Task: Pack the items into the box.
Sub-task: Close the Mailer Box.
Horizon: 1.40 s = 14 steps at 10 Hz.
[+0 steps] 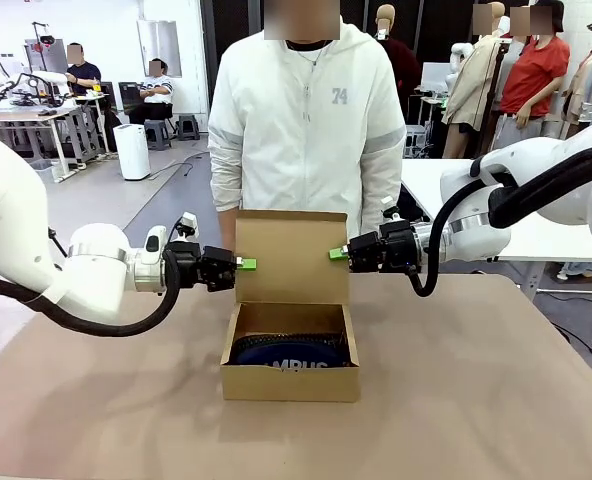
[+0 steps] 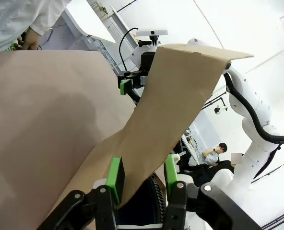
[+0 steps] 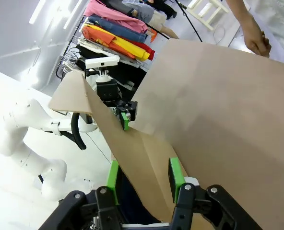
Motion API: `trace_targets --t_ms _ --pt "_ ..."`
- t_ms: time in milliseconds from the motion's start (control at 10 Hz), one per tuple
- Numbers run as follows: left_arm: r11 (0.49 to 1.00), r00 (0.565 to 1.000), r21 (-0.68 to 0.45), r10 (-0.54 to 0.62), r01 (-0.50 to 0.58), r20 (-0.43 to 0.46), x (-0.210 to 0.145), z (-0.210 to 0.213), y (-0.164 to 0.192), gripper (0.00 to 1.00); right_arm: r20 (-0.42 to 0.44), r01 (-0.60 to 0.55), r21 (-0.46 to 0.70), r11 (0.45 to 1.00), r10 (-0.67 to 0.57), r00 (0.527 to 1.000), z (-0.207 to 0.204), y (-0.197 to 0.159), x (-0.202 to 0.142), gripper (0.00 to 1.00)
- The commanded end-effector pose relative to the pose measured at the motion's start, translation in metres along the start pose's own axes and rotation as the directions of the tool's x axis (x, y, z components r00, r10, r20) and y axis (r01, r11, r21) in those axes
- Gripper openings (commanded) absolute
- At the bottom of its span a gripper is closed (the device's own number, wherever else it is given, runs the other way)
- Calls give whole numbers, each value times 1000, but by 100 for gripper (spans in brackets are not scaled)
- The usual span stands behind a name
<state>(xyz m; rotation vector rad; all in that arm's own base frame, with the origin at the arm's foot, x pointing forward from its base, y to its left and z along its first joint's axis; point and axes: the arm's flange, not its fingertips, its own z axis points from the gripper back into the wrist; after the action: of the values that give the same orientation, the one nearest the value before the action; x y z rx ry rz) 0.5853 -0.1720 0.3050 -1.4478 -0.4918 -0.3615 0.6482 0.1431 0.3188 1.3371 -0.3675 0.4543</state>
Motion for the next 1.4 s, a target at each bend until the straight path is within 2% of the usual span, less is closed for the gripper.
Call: trace_targets --t_ms 0,200,400,700,900,1000,1100,1300 --pt "994 994 -10 -112 112 7 -11 -4 -12 46 14 -102 5 995 102 995 -6 5 -8 53" --pt "946 946 -16 -324 325 16 -29 -4 -34 46 42 -318 19 948 317 948 -12 21 -35 53" --pt "873 872 9 -488 488 53 -44 -1 -44 46 98 -497 4 868 494 864 -12 34 -59 53" --pt "775 771 19 -630 631 91 -63 1 -53 46 196 -690 -63 721 687 700 -7 43 -80 53" --pt "723 719 7 -689 691 90 -73 -6 -53 46 207 -763 -72 643 758 619 -11 46 -94 53" --pt "713 709 6 -698 701 103 -76 -8 -51 54 192 -785 -51 617 778 599 -14 45 -102 53" --pt "704 700 -5 -705 710 116 -80 -9 -50 100 191 -795 -26 607 783 592 -15 44 -110 98" --pt "693 686 -1 -713 721 141 -85 -7 -50 100 198 -808 -9 589 793 576 -11 45 -119 100"
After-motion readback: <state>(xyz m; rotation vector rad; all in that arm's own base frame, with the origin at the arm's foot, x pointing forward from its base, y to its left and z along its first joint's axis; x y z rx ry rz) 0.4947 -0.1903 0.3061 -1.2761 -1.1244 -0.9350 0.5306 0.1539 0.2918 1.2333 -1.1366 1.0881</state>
